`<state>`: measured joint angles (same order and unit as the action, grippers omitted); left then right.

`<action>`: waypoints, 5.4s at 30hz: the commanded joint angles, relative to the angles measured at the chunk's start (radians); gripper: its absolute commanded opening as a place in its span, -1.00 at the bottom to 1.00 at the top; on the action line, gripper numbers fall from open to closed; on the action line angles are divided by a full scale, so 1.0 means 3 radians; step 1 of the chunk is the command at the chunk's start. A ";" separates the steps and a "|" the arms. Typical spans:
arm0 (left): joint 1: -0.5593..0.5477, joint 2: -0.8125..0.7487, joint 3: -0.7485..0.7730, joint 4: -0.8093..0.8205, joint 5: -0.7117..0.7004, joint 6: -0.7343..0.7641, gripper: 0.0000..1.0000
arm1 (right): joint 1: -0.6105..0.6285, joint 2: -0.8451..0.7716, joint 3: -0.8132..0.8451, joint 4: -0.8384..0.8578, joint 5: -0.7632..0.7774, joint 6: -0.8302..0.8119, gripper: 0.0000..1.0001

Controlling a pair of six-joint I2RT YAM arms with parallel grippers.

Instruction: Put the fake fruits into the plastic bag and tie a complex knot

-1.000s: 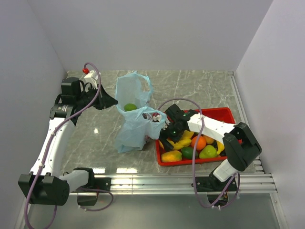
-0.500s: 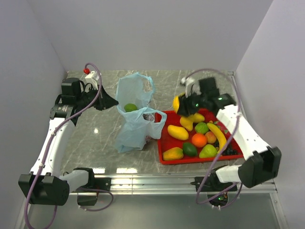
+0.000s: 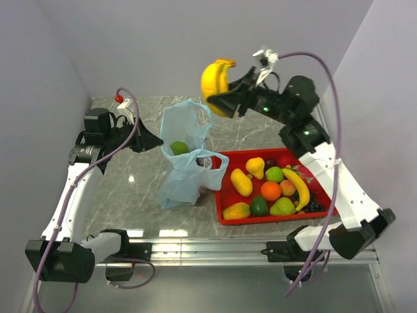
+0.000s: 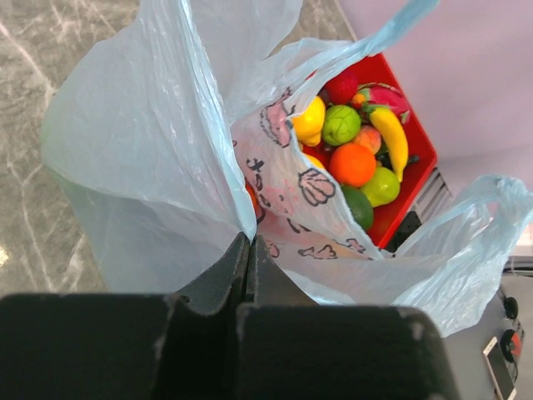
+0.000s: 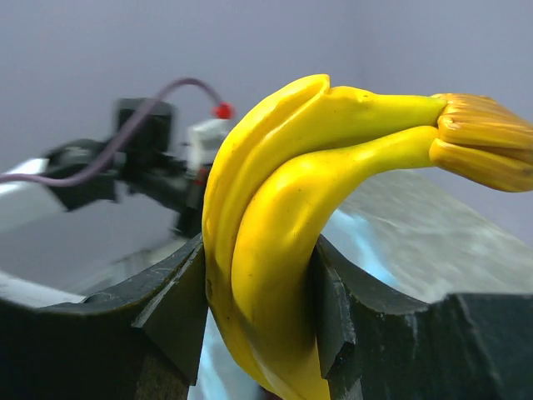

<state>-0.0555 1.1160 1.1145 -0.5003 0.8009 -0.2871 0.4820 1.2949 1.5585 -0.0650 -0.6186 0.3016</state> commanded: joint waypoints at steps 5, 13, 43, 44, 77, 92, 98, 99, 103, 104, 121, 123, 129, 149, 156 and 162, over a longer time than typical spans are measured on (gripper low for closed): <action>0.0016 -0.0156 -0.0038 0.0379 0.0188 -0.0296 -0.99 | 0.0627 0.0397 -0.0403 0.1111 -0.0106 0.0779 -0.94; 0.0027 -0.0207 -0.0049 0.0481 0.0183 -0.0490 -0.99 | 0.0781 0.0536 -0.1027 0.0939 0.0006 0.0351 -0.82; 0.0119 -0.0161 -0.0095 0.0446 0.0081 -0.0398 -0.99 | -0.0124 -0.0227 -0.1196 -0.2063 0.1172 -0.0918 0.78; 0.0119 -0.0151 -0.0090 0.0446 0.0081 -0.0388 -0.99 | -0.0134 -0.0170 -0.1318 -0.2074 0.1167 -0.0903 0.79; 0.0119 -0.0217 -0.0110 0.0205 0.0056 -0.0138 -0.99 | -0.0410 -0.0046 -0.0983 -0.1517 0.0278 -0.0715 -0.42; 0.0124 -0.0166 -0.0069 0.0353 0.0066 -0.0275 -0.99 | 0.0734 0.0500 -0.0153 -0.0565 0.0379 -0.0703 -0.71; 0.0124 -0.0141 -0.0090 0.0405 0.0081 -0.0286 -0.99 | 0.1021 0.0934 -0.0016 -0.0693 0.0666 -0.0873 0.13; 0.0124 -0.0136 -0.0085 0.0369 0.0071 -0.0265 -0.99 | 0.1022 0.1016 0.0066 -0.0764 0.0651 -0.0872 0.35; 0.0154 -0.0100 -0.0054 0.0369 0.0076 -0.0209 -0.99 | 0.0986 0.0951 0.0357 -0.1010 0.0640 -0.0974 0.82; 0.0159 -0.0090 -0.0049 0.0379 0.0081 -0.0204 -0.99 | 0.0976 0.0910 0.0404 -0.1046 0.0625 -0.0975 0.83; 0.0333 0.0243 0.0238 0.0400 0.0214 0.0000 -0.99 | 0.0132 0.0628 0.0394 -0.1082 0.0305 -0.1246 0.91; 0.0338 0.0263 0.0263 0.0379 0.0194 0.0006 -0.99 | 0.0132 0.0760 0.0409 -0.1067 0.0160 -0.1235 0.93; 0.0338 0.0304 0.0309 0.0369 0.0163 0.0042 -0.99 | 0.0224 0.1119 0.0552 -0.0918 -0.0111 -0.1072 0.93; 0.0344 0.0273 0.0258 0.0395 0.0178 0.0026 -0.99 | 0.0045 0.0689 0.0015 -0.0704 -0.0582 -0.1031 0.80; 0.0349 0.0289 0.0278 0.0328 0.0143 0.0093 -0.99 | 0.0280 0.1124 0.0291 -0.0714 -0.0464 -0.1051 0.84; 0.0344 0.0268 0.0253 0.0343 0.0102 0.0067 -0.99 | 0.0331 0.1288 0.0480 -0.0658 -0.0643 -0.1041 0.13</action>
<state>0.0429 1.2102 1.1652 -0.4164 0.8322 -0.2817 0.5774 1.6924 1.6337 -0.3077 -0.7692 -0.0193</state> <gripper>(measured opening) 0.011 0.625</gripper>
